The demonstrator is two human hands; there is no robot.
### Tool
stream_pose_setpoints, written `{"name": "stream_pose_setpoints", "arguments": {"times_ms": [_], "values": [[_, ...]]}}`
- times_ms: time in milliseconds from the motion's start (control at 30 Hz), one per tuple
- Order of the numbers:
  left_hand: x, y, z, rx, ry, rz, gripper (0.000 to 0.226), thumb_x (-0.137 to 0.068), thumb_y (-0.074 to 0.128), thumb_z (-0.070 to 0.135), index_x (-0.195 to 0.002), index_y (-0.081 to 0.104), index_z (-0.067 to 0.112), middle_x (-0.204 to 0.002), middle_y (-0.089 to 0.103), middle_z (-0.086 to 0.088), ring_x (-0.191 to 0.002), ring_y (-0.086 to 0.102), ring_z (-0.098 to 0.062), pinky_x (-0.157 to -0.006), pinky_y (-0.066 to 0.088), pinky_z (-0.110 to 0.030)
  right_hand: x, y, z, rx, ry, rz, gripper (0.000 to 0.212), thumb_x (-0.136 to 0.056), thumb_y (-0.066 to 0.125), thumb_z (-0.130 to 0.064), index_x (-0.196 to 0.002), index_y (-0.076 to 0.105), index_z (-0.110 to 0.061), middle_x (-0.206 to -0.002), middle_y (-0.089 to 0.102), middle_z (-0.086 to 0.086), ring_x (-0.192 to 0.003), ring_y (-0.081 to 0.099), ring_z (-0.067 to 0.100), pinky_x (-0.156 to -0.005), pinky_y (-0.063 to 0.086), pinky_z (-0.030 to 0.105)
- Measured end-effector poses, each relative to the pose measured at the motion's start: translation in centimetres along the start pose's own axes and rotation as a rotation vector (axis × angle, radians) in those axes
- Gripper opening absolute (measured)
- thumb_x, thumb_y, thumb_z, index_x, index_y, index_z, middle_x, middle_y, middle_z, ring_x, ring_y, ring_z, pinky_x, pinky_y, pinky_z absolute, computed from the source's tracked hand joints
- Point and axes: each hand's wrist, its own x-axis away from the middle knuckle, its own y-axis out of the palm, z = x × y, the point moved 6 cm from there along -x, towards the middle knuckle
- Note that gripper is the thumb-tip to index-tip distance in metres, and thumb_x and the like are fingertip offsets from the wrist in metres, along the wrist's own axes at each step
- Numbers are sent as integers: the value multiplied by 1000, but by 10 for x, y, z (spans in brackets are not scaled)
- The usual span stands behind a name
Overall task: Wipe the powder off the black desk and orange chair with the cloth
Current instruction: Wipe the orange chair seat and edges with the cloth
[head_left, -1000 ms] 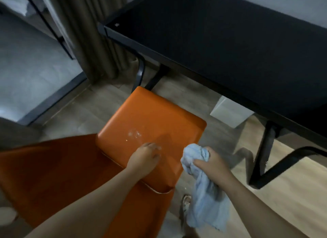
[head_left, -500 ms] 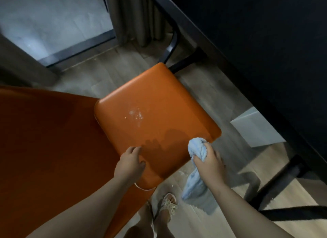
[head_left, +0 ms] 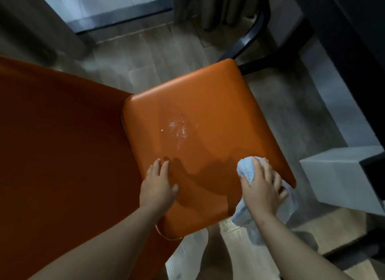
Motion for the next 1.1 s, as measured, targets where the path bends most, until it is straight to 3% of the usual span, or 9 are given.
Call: {"name": "stream_pose_setpoints", "arguments": {"times_ms": [167, 333, 400, 533, 633, 767, 833, 900, 1100], "values": [[-24, 9, 1, 121, -186, 127, 98, -76, 67, 52, -150, 8, 26, -159, 1, 2, -146, 5, -22, -115, 23, -45, -25, 27, -8, 248, -190, -64, 65, -91, 38, -55, -148, 11, -39, -159, 8, -1, -144, 7, 28, -104, 21, 54], [-42, 20, -9, 38, -275, 92, 111, -70, 65, 64, -150, -1, 26, -158, -7, 2, -146, -3, -26, -116, 19, -49, -64, 4, -31, 167, -445, 143, 58, -72, 78, -30, -126, 60, -20, -135, 54, 12, -121, 50, 43, -86, 38, 61], [-48, 24, -13, -37, -266, 74, 114, -68, 65, 67, -150, -4, 26, -158, -9, 2, -145, -5, -27, -115, 20, -47, -98, -13, -54, 98, -480, 288, 48, -72, 79, -26, -117, 65, -15, -128, 59, 13, -115, 55, 41, -86, 40, 60], [-50, 28, -16, -32, -237, 89, 117, -65, 67, 65, -150, -4, 25, -158, -8, 2, -145, -5, -28, -114, 18, -46, -165, -29, -94, -88, -385, 268, 43, -86, 60, -34, -119, 56, -7, -135, 50, 12, -131, 41, 30, -98, 31, 49], [-51, 27, -15, -34, -229, 89, 116, -65, 67, 64, -150, -2, 25, -158, -7, 0, -145, -4, -28, -115, 16, -45, -147, -25, -82, -63, -439, 300, 46, -80, 65, -36, -114, 60, -5, -131, 54, 17, -131, 41, 39, -99, 36, 58], [-47, 22, -9, -68, -224, 74, 114, -68, 64, 66, -150, -3, 24, -159, -7, -1, -145, -3, -29, -116, 18, -44, -79, 5, -28, 192, -634, 145, 62, -77, 45, -55, -133, 51, -29, -149, 32, 3, -132, 25, 45, -87, 35, 73], [-46, 19, -9, -78, -223, 72, 114, -68, 63, 68, -150, -3, 24, -159, -5, -1, -145, -2, -29, -115, 21, -44, -82, 6, -25, 230, -662, 124, 59, -78, 40, -54, -130, 56, -31, -148, 38, 5, -129, 27, 46, -82, 39, 73], [-48, 15, -9, -81, -205, 96, 112, -68, 64, 68, -150, 0, 25, -159, -4, 0, -145, -1, -29, -115, 20, -45, -107, -4, -47, 218, -649, 168, 53, -79, 43, -53, -125, 60, -32, -146, 43, 6, -125, 35, 50, -82, 38, 71], [-94, -16, -17, -52, -183, 123, 125, -61, 69, 68, -148, -11, 28, -157, -17, 0, -144, -13, -28, -115, 7, -45, -217, -25, -136, 121, -542, 170, 50, -86, 54, -49, -135, 42, -43, -157, 13, -6, -134, 18, 40, -102, 23, 63]]}}
